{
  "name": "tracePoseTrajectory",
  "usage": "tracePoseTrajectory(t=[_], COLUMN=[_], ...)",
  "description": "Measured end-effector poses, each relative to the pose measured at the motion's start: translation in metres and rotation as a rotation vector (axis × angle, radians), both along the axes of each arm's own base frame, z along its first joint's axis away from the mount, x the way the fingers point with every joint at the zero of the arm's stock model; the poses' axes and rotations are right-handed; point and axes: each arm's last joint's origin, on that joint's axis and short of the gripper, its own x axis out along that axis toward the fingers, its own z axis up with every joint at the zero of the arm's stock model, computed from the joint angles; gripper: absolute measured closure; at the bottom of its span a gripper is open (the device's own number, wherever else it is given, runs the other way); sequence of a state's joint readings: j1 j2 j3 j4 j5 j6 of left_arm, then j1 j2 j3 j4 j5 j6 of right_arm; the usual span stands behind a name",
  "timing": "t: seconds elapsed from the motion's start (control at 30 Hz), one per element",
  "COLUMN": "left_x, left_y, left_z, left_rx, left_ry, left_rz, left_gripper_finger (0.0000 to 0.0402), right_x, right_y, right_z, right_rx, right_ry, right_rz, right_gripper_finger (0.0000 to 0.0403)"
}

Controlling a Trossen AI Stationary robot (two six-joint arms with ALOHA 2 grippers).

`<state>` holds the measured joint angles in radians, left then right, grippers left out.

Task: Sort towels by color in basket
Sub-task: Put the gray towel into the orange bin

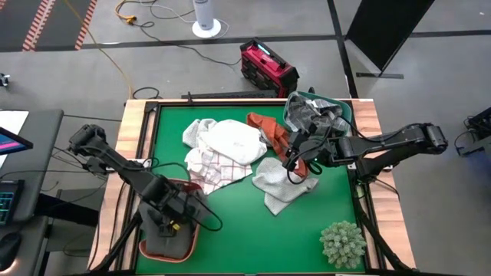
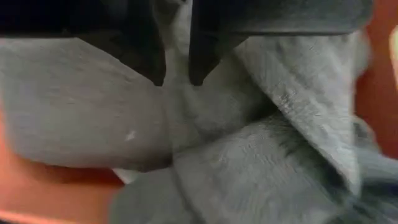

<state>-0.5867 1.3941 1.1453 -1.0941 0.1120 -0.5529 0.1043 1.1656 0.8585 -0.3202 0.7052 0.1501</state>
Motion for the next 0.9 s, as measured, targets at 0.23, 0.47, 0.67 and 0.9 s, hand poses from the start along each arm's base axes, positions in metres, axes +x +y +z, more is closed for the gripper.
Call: tracePoseTrajectory(t=[0.23, 0.47, 0.67, 0.9], left_x=[-0.019, -0.037, -0.048, -0.063], left_y=[0.012, 0.008, 0.000, -0.011], left_z=[0.043, 0.044, 0.022, 0.012], left_rx=[0.105, 0.090, 0.102, 0.105], left_ry=[0.166, 0.277, 0.409, 0.491], left_rz=[0.025, 0.048, -0.088, -0.104], left_gripper_finger=[0.0339, 0.0340, 0.0340, 0.0330], right_x=[0.000, 0.000, -0.001, -0.001], right_y=[0.000, 0.000, 0.000, 0.000], right_z=[0.000, 0.000, -0.001, -0.001], right_rx=[0.000, 0.001, 0.004, 0.005], right_ry=[0.000, 0.003, 0.011, 0.010], right_rz=[0.000, 0.000, -0.002, -0.003], right_gripper_finger=[0.0186, 0.0186, 0.0186, 0.0186])
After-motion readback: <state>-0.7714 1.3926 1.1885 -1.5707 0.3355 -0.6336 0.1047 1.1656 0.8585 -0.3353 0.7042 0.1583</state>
